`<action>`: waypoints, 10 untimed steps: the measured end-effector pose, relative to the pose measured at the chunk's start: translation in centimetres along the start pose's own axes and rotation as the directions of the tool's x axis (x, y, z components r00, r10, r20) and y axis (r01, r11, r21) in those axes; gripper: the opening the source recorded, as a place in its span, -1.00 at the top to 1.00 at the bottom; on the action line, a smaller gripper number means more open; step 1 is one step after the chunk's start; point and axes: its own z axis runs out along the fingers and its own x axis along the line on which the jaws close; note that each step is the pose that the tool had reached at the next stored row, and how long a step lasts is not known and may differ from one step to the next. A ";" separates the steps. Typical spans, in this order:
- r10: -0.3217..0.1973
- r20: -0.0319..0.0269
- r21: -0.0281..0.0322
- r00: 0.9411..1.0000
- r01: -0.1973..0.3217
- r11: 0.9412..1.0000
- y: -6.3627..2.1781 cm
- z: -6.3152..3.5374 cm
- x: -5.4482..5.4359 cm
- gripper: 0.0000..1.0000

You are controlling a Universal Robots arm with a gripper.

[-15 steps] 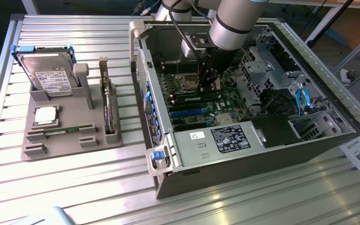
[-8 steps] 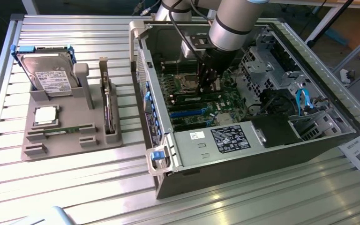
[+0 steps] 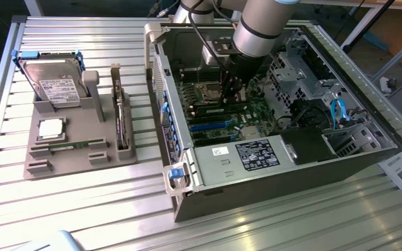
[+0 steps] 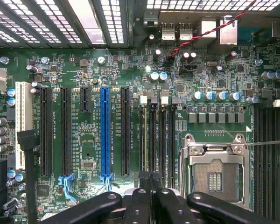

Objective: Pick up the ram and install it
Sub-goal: 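Press down the ram until it locks into place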

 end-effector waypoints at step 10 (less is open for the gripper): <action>0.000 0.000 0.000 1.000 0.000 1.000 0.03 0.12 0.0 0.80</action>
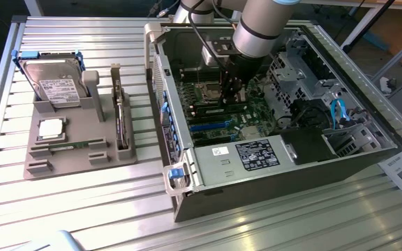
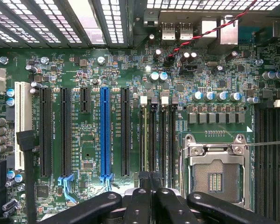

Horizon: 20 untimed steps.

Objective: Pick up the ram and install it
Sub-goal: 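Press down the ram until it locks into place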

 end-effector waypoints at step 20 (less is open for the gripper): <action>0.000 0.000 0.000 1.000 0.000 1.000 -0.01 0.22 0.0 0.80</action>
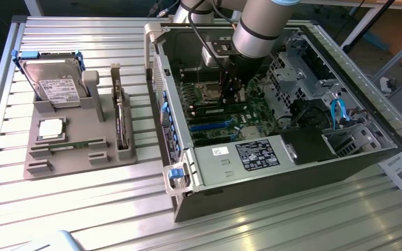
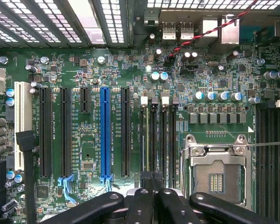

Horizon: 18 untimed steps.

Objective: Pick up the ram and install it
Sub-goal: 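Press down the ram until it locks into place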

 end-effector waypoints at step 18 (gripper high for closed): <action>0.000 0.000 0.005 1.000 0.000 1.000 1.73 -1.19 0.0 0.80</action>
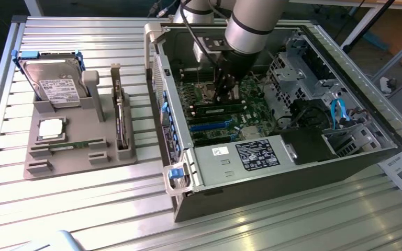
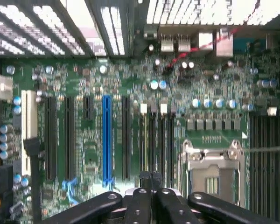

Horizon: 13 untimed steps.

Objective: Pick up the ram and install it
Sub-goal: 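Press down the ram until it locks into place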

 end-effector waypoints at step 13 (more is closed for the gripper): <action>0.000 0.000 0.007 1.000 0.000 1.000 4.39 0.24 0.0 0.80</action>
